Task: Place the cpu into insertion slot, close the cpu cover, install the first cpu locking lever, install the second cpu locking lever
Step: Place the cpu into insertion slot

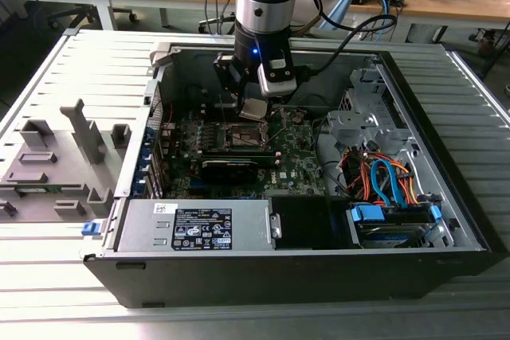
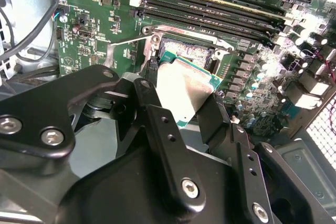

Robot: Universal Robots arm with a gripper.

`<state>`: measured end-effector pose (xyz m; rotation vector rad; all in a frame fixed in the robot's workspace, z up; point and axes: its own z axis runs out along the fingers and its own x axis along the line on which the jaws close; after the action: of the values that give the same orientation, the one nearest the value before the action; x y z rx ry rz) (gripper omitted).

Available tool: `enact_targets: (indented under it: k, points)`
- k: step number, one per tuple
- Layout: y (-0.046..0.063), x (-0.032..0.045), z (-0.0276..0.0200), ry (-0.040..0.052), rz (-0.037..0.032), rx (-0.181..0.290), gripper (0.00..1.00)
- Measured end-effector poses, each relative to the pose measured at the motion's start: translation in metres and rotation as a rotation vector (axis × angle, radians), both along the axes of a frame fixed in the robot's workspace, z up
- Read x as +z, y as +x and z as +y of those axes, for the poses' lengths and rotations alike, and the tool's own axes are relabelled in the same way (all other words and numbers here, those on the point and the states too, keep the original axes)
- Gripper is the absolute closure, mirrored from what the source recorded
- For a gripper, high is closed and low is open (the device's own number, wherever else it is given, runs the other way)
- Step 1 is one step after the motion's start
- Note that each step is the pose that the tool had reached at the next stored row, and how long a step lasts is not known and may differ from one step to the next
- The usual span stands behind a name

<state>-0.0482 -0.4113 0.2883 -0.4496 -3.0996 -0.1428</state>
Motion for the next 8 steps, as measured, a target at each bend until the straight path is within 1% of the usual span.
enact_targets:
  k: [8]
  points:
    - [0.0, 0.0, 0.0, 0.0, 0.0, -0.005, 0.46]
